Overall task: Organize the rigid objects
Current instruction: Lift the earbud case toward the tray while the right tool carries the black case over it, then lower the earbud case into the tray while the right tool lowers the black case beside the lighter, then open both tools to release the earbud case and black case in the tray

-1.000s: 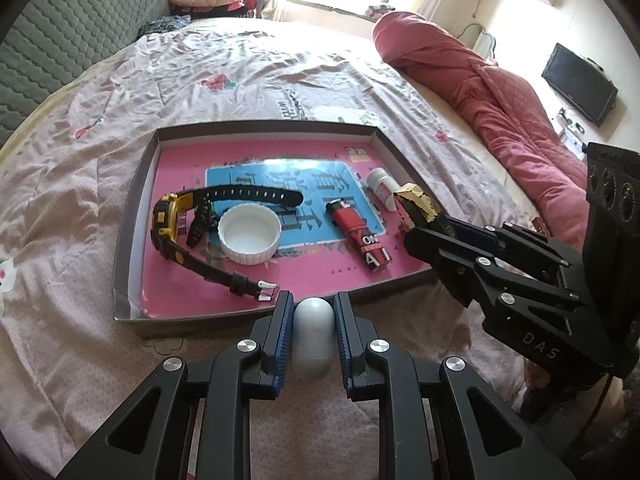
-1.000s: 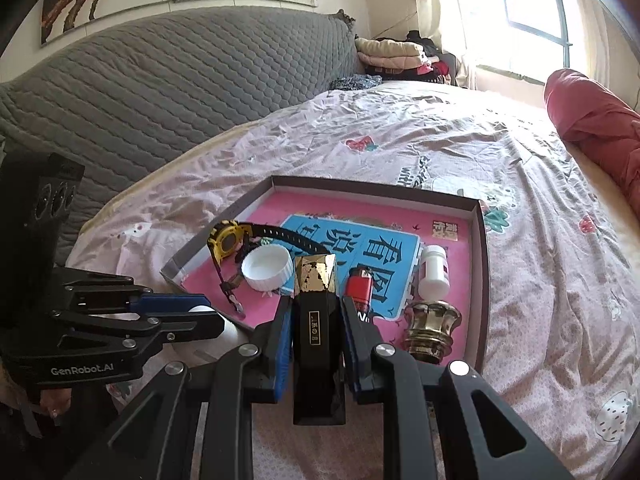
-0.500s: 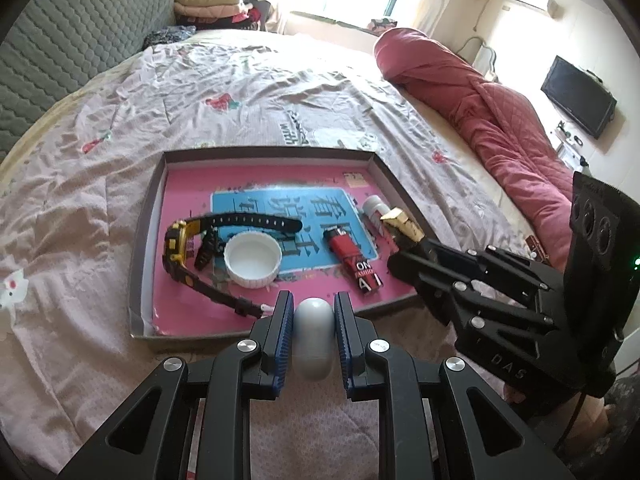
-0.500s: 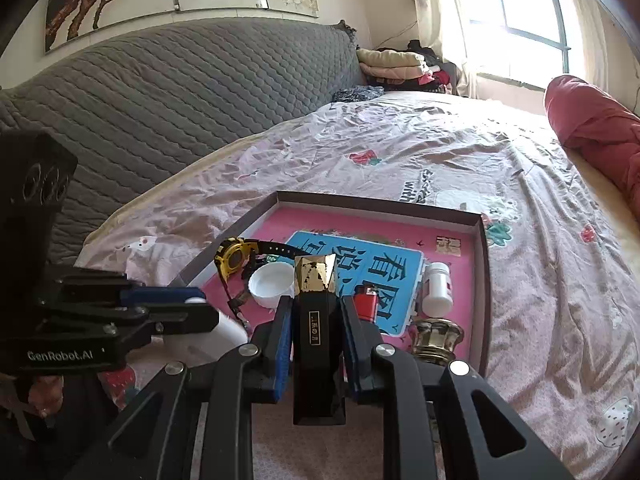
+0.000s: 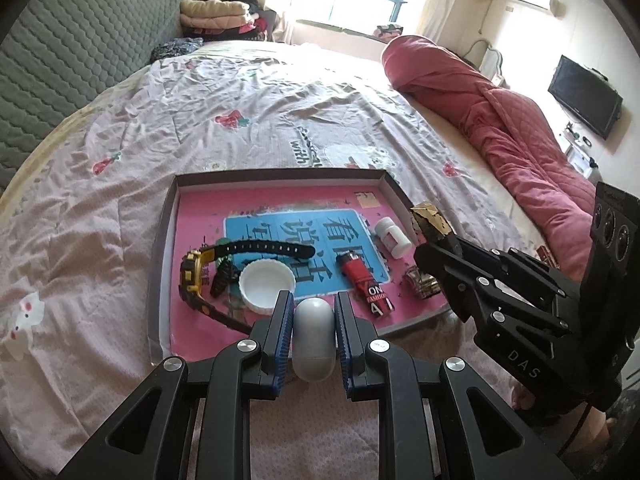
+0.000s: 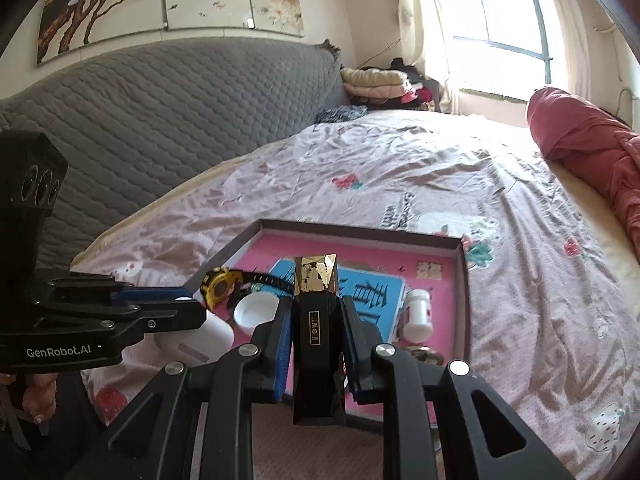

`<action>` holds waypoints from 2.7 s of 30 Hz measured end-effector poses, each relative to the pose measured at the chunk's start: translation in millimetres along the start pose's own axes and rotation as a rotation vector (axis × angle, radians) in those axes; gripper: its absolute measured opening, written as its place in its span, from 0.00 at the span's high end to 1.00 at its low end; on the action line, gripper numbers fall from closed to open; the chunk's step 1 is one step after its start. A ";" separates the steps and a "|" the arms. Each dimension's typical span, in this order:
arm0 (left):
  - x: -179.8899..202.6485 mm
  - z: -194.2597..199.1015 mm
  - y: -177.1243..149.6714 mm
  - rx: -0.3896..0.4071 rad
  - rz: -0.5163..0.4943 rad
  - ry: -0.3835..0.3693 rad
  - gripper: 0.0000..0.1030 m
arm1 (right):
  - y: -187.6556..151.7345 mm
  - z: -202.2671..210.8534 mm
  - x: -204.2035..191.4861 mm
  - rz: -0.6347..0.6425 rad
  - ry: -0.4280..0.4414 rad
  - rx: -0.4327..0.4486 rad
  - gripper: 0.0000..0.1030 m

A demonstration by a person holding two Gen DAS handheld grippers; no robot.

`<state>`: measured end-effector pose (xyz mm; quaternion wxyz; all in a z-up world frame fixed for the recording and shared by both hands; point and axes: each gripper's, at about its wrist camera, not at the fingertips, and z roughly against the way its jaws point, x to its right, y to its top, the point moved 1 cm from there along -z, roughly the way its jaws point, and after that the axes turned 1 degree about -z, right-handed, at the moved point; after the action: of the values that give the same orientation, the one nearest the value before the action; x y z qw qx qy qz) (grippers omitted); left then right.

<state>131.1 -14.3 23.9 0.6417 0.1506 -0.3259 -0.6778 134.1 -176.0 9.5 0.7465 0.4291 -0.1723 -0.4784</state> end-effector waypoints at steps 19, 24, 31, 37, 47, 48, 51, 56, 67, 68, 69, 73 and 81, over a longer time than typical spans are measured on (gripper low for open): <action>-7.4 -14.3 24.5 0.023 0.010 0.028 0.79 | 11.4 -2.8 5.3 -0.045 -0.047 0.040 0.78; -19.2 -33.5 20.1 -0.014 0.041 0.034 0.79 | 8.7 -11.3 13.6 -0.072 -0.077 0.001 0.78; -30.8 -50.3 19.7 -0.010 0.050 0.053 0.79 | -5.8 -35.0 16.8 -0.077 -0.108 -0.114 0.78; -41.9 -51.4 23.0 0.000 0.070 0.071 0.79 | -6.9 -43.6 10.7 -0.051 -0.126 -0.130 0.78; -73.3 -63.2 21.6 -0.030 0.132 0.111 0.79 | -10.3 -58.0 8.3 -0.042 -0.141 -0.170 0.78; -74.3 -63.0 21.1 -0.026 0.135 0.113 0.79 | -10.6 -58.9 8.0 -0.036 -0.142 -0.172 0.78; -75.5 -62.2 20.9 -0.020 0.128 0.130 0.79 | -12.5 -63.0 7.7 -0.029 -0.150 -0.186 0.78; -82.6 -58.9 18.8 -0.011 0.146 0.141 0.79 | -15.9 -68.5 6.5 -0.021 -0.167 -0.208 0.78; -88.3 -56.6 16.5 -0.015 0.147 0.157 0.79 | -21.3 -75.2 4.2 -0.009 -0.177 -0.240 0.78; -87.7 -55.8 16.4 -0.016 0.145 0.157 0.79 | -21.8 -75.6 5.3 -0.015 -0.179 -0.243 0.78; -87.4 -55.0 16.2 -0.016 0.145 0.154 0.79 | -22.3 -76.2 5.8 -0.017 -0.180 -0.247 0.78; -86.9 -54.9 15.5 -0.019 0.143 0.160 0.79 | -23.2 -78.6 8.8 -0.028 -0.180 -0.258 0.78; -83.2 -57.4 12.1 -0.024 0.127 0.170 0.77 | -26.1 -78.5 13.2 -0.058 -0.164 -0.268 0.77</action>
<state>187.1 52.3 -28.8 0.7106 0.1787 -0.2709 -0.6243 178.1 -154.5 -58.5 0.7663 0.2901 -0.1549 -0.5520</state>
